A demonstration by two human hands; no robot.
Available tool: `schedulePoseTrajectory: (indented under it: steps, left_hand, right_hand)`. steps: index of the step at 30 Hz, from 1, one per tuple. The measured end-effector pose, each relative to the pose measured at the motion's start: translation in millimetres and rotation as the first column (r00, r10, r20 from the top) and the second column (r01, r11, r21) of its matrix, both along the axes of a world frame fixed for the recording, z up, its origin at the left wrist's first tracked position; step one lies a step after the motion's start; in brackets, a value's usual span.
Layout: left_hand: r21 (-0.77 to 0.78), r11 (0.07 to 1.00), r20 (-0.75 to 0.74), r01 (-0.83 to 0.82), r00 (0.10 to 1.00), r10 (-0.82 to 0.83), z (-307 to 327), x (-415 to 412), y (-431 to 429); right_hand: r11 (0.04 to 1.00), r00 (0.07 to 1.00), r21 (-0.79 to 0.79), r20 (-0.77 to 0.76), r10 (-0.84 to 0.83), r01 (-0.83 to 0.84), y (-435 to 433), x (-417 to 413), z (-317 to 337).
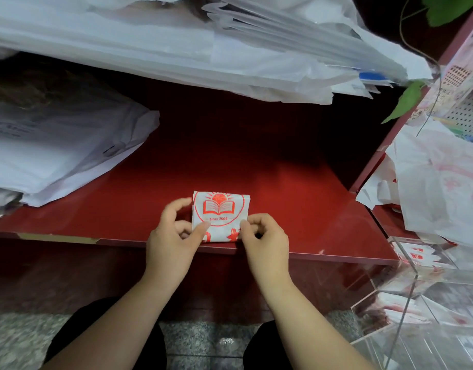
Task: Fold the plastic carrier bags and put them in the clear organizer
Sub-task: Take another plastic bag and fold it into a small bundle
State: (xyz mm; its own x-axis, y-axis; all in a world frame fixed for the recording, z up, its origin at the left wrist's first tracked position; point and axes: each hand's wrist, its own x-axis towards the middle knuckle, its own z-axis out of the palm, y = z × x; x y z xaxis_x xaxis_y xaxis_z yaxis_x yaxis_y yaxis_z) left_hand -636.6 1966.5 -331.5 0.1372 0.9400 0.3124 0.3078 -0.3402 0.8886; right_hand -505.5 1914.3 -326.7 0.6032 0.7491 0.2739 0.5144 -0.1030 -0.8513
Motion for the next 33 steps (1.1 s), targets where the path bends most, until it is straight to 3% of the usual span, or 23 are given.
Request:
schedulePoseTrajectory:
  steps: [2,6,8,15,19,20,22,26,30,33]
  left_hand:
    - [-0.042,0.998,0.0,-0.054,0.999,0.054,6.4,4.9,1.8]
    - [-0.044,0.995,-0.075,-0.094,0.993,0.091,8.5,8.2,2.4]
    - [-0.032,0.993,-0.092,-0.109,0.99,0.106,6.9,7.0,0.9]
    - [0.23,0.968,-0.424,-0.103,0.884,0.195,5.4,4.4,1.1]
    - [0.545,0.815,-0.552,0.198,0.816,0.17,-4.4,9.2,21.5]
    - [0.52,0.796,-0.624,0.309,0.774,0.107,-3.0,10.3,24.8]
    - [0.292,0.838,-0.756,0.461,0.648,-0.094,7.3,11.1,24.8]
    - [0.009,0.852,-0.869,0.523,0.426,-0.252,14.9,8.5,25.9]
    - [-0.047,0.823,-0.91,0.566,0.315,-0.269,17.6,-3.7,23.3]
    - [0.152,0.756,-0.91,0.637,0.388,-0.144,11.6,-18.2,25.9]
  right_hand:
    - [0.995,0.998,-0.091,0.033,-0.045,0.048,8.2,-4.7,4.8]
    - [0.944,0.944,-0.264,0.311,-0.11,0.197,16.6,-12.7,12.3]
    - [0.933,0.93,-0.295,0.356,-0.095,0.208,17.2,-14.6,14.3]
    - [0.927,0.927,-0.318,0.369,-0.072,0.199,15.2,-12.6,11.9]
    - [0.923,0.918,-0.338,0.395,-0.041,0.187,13.8,-11.3,13.2]
    - [0.926,0.914,-0.334,0.405,-0.026,0.175,13.3,-9.9,13.6]
    - [0.928,0.915,-0.341,0.403,-0.001,0.152,12.9,-9.8,12.7]
    - [0.993,0.827,-0.065,0.56,-0.05,0.104,10.8,-7.8,4.0]
    - [0.973,0.706,-0.211,0.676,0.211,-0.089,2.0,-1.8,-1.9]
    - [0.912,0.648,-0.344,0.646,0.404,-0.225,-7.0,2.3,1.3]
